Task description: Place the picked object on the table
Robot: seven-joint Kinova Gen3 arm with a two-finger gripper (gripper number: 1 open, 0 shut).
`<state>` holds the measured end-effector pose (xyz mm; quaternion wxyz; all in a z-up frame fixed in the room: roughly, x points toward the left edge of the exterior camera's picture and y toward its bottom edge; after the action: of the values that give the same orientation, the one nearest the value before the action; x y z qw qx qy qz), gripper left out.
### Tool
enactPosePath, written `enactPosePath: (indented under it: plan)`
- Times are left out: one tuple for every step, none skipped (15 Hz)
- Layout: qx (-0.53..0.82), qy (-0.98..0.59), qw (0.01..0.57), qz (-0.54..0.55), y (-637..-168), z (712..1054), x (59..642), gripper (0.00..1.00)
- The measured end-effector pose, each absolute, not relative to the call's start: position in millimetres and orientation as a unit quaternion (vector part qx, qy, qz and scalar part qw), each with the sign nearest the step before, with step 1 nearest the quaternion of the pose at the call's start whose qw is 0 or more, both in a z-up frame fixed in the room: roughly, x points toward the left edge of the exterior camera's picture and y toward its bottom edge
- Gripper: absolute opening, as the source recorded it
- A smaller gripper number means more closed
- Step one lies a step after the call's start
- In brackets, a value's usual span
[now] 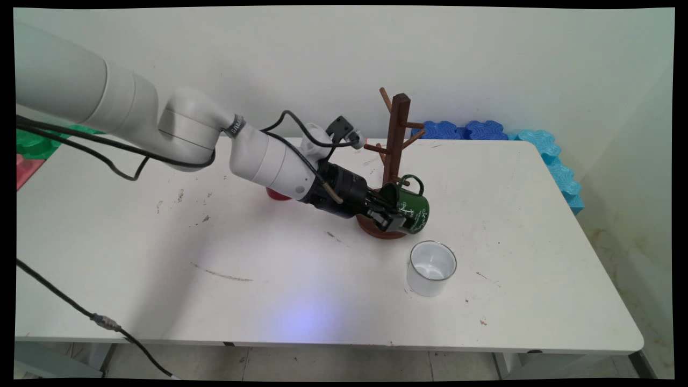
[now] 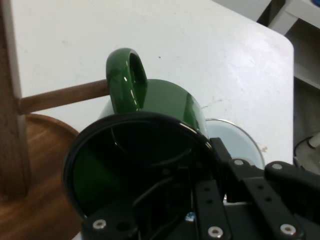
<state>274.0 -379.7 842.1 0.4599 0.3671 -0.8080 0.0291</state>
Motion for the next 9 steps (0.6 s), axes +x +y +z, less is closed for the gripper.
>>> enactPosePath:
  plan:
    - [0.363, -0.809, 0.461, 0.029, -378.1, 844.2, 274.0, 0.0]
    - [0.358, -0.811, 0.462, 0.028, -376.4, 846.7, 273.9, 0.0]
    - [0.353, -0.812, 0.463, 0.028, -374.1, 848.8, 274.0, 0.0]
    - [0.349, -0.814, 0.464, 0.027, -371.9, 850.6, 274.2, 0.0]
    - [0.343, -0.816, 0.465, 0.027, -369.2, 852.9, 274.7, 0.0]
    - [0.338, -0.817, 0.466, 0.027, -366.6, 855.2, 275.4, 0.0]
    - [0.332, -0.819, 0.467, 0.028, -363.6, 858.1, 276.6, 0.0]
    - [0.325, -0.822, 0.467, 0.03, -360.7, 861.3, 278.4, 0.0]
    - [0.32, -0.824, 0.466, 0.032, -358.2, 864.0, 280.8, 0.0]
